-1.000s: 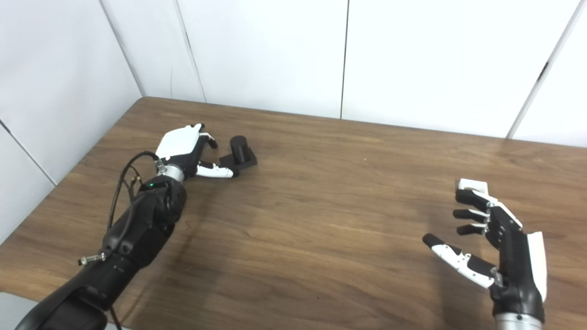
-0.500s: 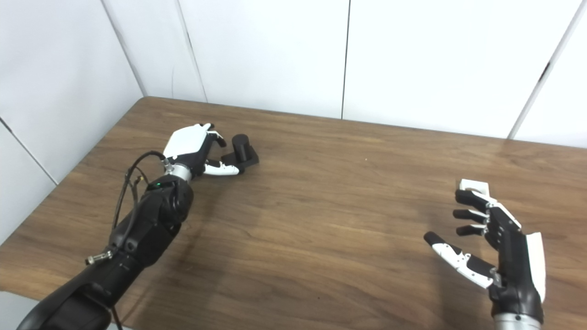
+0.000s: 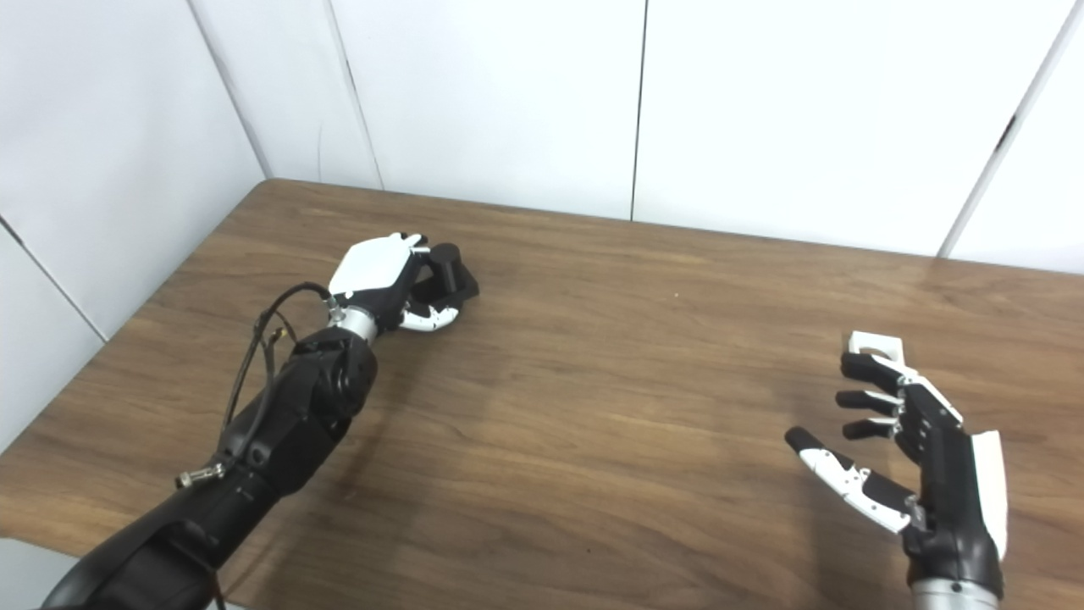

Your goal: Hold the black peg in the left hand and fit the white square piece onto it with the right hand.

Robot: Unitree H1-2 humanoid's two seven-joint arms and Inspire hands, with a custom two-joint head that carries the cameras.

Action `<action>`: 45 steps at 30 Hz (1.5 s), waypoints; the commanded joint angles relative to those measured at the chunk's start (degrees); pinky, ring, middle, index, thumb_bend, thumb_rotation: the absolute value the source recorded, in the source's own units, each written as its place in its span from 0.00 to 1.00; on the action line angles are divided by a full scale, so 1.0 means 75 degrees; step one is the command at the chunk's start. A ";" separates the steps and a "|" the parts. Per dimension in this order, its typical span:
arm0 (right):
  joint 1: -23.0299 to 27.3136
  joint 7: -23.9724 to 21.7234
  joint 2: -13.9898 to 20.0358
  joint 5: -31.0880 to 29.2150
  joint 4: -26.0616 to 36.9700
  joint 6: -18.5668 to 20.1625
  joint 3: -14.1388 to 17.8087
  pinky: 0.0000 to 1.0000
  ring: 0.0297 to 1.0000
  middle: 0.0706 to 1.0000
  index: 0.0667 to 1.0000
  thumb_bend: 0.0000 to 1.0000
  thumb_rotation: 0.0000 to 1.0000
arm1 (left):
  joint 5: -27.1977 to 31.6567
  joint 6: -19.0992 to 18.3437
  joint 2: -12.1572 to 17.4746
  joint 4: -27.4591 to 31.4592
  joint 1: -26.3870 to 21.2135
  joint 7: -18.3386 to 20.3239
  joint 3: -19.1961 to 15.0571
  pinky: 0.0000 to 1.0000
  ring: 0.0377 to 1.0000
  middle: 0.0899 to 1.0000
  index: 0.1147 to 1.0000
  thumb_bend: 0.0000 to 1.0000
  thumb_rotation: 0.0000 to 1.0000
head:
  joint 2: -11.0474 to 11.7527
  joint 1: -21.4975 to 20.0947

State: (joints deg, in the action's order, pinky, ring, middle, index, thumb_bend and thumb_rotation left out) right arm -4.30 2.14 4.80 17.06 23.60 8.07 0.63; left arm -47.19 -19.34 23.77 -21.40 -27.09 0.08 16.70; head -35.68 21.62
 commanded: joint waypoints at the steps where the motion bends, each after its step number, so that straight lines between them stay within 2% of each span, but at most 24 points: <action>1: -0.0181 0.0072 -0.0108 -0.0051 0.0369 -0.0111 0.0023 0.51 0.63 0.71 0.67 0.54 0.00 | 0.0134 0.0074 0.0045 -0.0289 -0.0042 0.0124 0.0075 0.94 0.99 0.92 0.60 0.79 0.37 | -0.0008 0.0004; 5: -0.0185 0.0059 -0.0106 -0.0054 0.0399 -0.0099 0.0021 0.51 0.64 0.71 0.68 0.53 0.00 | 0.0251 0.0125 0.0032 -0.0374 -0.0039 0.0026 0.0049 0.95 0.98 0.90 0.51 0.76 0.30 | -0.0019 0.0007; 6: -0.0185 0.0057 -0.0109 -0.0053 0.0407 -0.0089 0.0021 0.52 0.64 0.71 0.68 0.53 0.00 | 0.0274 0.0143 0.0032 -0.0406 -0.0044 -0.0021 0.0052 0.95 0.97 0.89 0.46 0.62 0.17 | -0.0025 0.0005; 9: -0.0183 0.0075 -0.0102 -0.0039 0.0375 -0.0148 0.0019 0.52 0.64 0.71 0.68 0.52 0.00 | 0.0328 0.0164 0.0049 -0.0442 -0.0054 -0.0093 0.0079 0.95 0.96 0.88 0.42 0.53 0.09 | -0.0025 0.0005; 20: -0.0184 0.0087 -0.0112 -0.0061 0.0289 -0.0178 0.0006 0.53 0.65 0.72 0.68 0.51 0.00 | 0.0393 0.0221 0.0107 -0.0408 -0.0043 -0.0161 0.0098 0.93 0.94 0.86 0.42 0.52 0.08 | -0.0025 0.0005; 26: -0.0150 0.0078 -0.0088 -0.0088 0.0250 -0.0245 -0.0001 0.53 0.65 0.71 0.67 0.52 0.00 | 0.0666 0.0297 0.0133 -0.0079 0.0052 -0.0043 -0.0045 0.94 0.94 0.86 0.42 0.52 0.08 | -0.0088 -0.0080; 28: -0.0142 0.0074 -0.0096 -0.0115 0.0238 -0.0248 -0.0005 0.53 0.65 0.71 0.67 0.52 0.00 | 0.0811 0.0379 0.0157 0.0064 0.0096 0.0043 -0.0089 0.94 0.95 0.87 0.42 0.52 0.08 | -0.0096 -0.0108; 31: -0.0118 0.0050 -0.0057 -0.0140 0.0174 -0.0364 -0.0046 0.54 0.65 0.72 0.68 0.50 0.00 | 0.1326 0.0901 0.0229 0.0377 0.0230 0.0185 -0.0228 0.95 0.96 0.88 0.42 0.52 0.08 | -0.0113 -0.0175; 35: -0.0099 -0.0054 -0.0007 -0.0344 0.0124 -0.0380 -0.0068 0.54 0.68 0.74 0.70 0.48 0.00 | 0.2350 0.1569 0.0405 0.0995 0.0408 0.0893 -0.0399 0.98 0.99 0.91 0.42 0.52 0.08 | -0.0130 -0.0305; 40: -0.0108 -0.0023 0.0025 -0.0279 0.0070 -0.0402 -0.0116 0.54 0.68 0.74 0.70 0.48 0.00 | 0.3122 0.1932 0.0577 0.1635 0.0505 0.1728 -0.0450 0.93 0.98 0.93 0.43 0.52 0.09 | -0.0144 -0.0383; 45: -0.0159 0.0009 -0.0042 -0.0314 0.0068 -0.0438 -0.0150 0.55 0.68 0.74 0.70 0.49 0.00 | 0.3705 0.2154 0.0673 0.2137 0.0503 0.2612 -0.0424 0.99 1.00 0.94 0.43 0.52 0.08 | -0.0181 -0.0475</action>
State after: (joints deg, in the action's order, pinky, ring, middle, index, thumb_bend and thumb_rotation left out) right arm -4.21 1.88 4.96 14.96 23.32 7.78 -0.11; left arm -20.72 -5.14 26.86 -7.75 -21.57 18.34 13.82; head -37.00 18.02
